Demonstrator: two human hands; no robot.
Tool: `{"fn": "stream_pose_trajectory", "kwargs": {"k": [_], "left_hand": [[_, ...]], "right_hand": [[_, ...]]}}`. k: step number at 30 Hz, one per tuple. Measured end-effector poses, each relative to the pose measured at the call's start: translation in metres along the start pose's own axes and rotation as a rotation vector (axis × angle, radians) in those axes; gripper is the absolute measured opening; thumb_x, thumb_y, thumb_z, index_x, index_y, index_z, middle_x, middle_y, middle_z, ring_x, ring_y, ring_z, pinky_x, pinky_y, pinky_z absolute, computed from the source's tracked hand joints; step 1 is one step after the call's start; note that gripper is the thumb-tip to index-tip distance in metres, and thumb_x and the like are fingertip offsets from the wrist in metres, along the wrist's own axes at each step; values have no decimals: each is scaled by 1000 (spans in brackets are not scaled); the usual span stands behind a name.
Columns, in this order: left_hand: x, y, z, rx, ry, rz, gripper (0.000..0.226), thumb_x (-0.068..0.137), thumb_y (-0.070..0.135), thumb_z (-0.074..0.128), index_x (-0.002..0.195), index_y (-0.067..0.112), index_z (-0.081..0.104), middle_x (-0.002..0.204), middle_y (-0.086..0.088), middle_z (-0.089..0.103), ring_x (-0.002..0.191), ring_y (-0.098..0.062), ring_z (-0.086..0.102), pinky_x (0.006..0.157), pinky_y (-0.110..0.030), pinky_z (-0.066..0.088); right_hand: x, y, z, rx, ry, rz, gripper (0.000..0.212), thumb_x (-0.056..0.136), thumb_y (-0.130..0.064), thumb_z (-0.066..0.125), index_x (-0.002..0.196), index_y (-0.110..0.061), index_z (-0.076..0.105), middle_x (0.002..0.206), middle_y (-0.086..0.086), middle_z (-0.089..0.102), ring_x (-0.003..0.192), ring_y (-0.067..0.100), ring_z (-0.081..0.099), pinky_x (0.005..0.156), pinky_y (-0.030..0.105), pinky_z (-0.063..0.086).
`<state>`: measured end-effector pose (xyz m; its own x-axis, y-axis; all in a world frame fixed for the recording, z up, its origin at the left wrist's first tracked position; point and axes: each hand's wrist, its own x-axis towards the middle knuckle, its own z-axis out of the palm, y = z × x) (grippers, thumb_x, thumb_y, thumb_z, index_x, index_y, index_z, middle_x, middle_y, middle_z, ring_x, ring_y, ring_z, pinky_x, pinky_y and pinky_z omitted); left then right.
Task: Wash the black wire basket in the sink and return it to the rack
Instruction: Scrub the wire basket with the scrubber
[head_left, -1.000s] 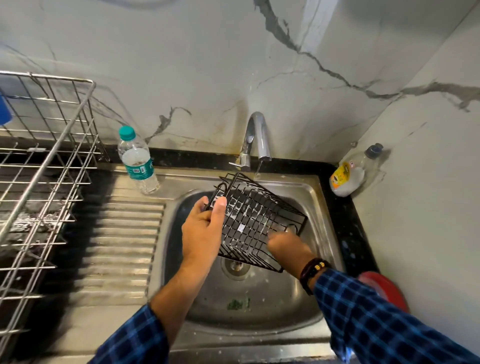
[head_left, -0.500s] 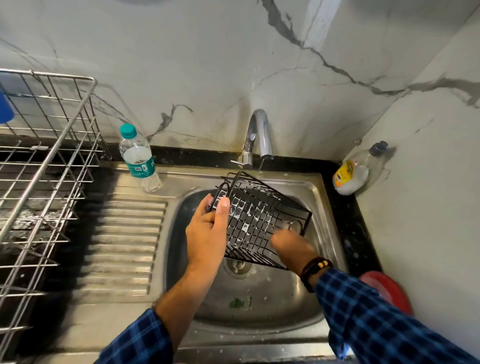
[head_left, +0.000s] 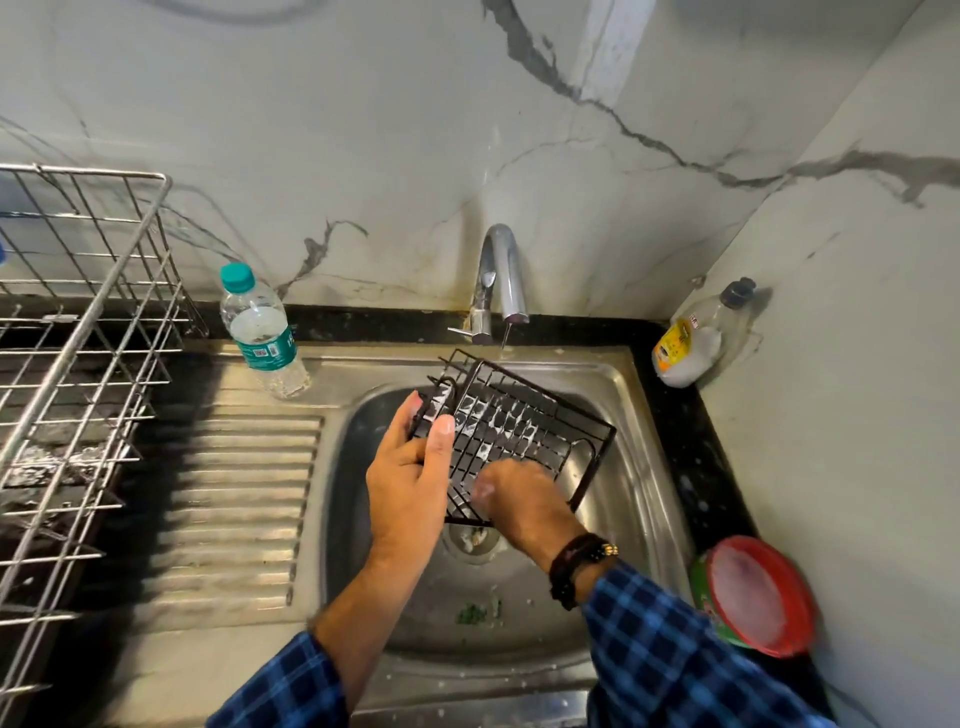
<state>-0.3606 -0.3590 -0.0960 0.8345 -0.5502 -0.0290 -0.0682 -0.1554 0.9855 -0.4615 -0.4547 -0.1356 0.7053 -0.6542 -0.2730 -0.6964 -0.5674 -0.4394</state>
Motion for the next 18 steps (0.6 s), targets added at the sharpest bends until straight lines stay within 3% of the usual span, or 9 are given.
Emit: {"fn": "stream_pose_trajectory", "kwargs": {"k": [2, 4, 6, 8, 10, 12, 15, 18], "left_hand": [[-5, -1, 0, -25, 3, -20, 50, 89, 54, 54, 53, 19, 58, 139, 28, 48, 113, 21, 51, 99, -25, 43], [-9, 0, -3, -103, 24, -34, 35, 96, 40, 54, 62, 34, 59, 146, 17, 48, 92, 27, 55, 85, -12, 45], [-10, 2, -9, -177, 27, -17, 34, 99, 38, 52, 71, 49, 67, 151, 8, 47, 86, 25, 56, 79, -8, 44], [-10, 5, -12, -198, -10, 0, 29, 97, 50, 51, 80, 68, 66, 153, 10, 45, 106, 18, 55, 94, -19, 44], [-10, 5, -10, -159, -30, -15, 31, 93, 50, 49, 75, 72, 62, 152, 12, 45, 125, 11, 49, 105, -22, 39], [-9, 6, -7, -122, -18, -22, 37, 92, 47, 49, 64, 67, 60, 150, 10, 49, 121, 12, 52, 102, -18, 40], [-8, 8, -2, -98, -11, -22, 38, 92, 48, 48, 62, 71, 57, 148, 6, 52, 125, 5, 53, 104, -24, 41], [-8, 5, 5, -148, 6, -77, 38, 100, 44, 50, 76, 71, 64, 149, 3, 51, 133, -5, 50, 113, -33, 40]], "right_hand": [[-3, -8, -4, 68, -34, -50, 14, 99, -23, 58, 95, -34, 67, 106, -9, 67, 85, 4, 60, 69, 9, 42], [-12, 2, -12, 80, -39, -58, 13, 100, -24, 57, 99, -32, 67, 107, -11, 66, 91, 2, 61, 82, 14, 49], [-16, 28, -21, 6, 8, 27, 13, 101, -22, 54, 99, -31, 63, 106, -10, 63, 92, 3, 58, 91, 19, 51], [-20, 51, -29, -89, 90, 106, 14, 101, -18, 51, 102, -26, 63, 106, -6, 63, 88, 3, 52, 79, 11, 44], [-23, 53, -30, -150, 82, 126, 14, 100, -13, 53, 105, -20, 65, 106, -3, 63, 88, 5, 52, 75, 8, 38], [-23, 38, -23, -141, 64, 108, 14, 99, -12, 53, 103, -19, 65, 103, -4, 62, 94, 8, 58, 78, 9, 40], [-18, 4, -18, -12, 54, 67, 18, 102, -16, 50, 95, -25, 65, 96, -9, 61, 89, 6, 60, 73, 8, 47], [-10, -40, -14, 139, 26, -14, 15, 100, -18, 56, 100, -25, 70, 101, -9, 69, 82, 4, 62, 69, 5, 44]]}}
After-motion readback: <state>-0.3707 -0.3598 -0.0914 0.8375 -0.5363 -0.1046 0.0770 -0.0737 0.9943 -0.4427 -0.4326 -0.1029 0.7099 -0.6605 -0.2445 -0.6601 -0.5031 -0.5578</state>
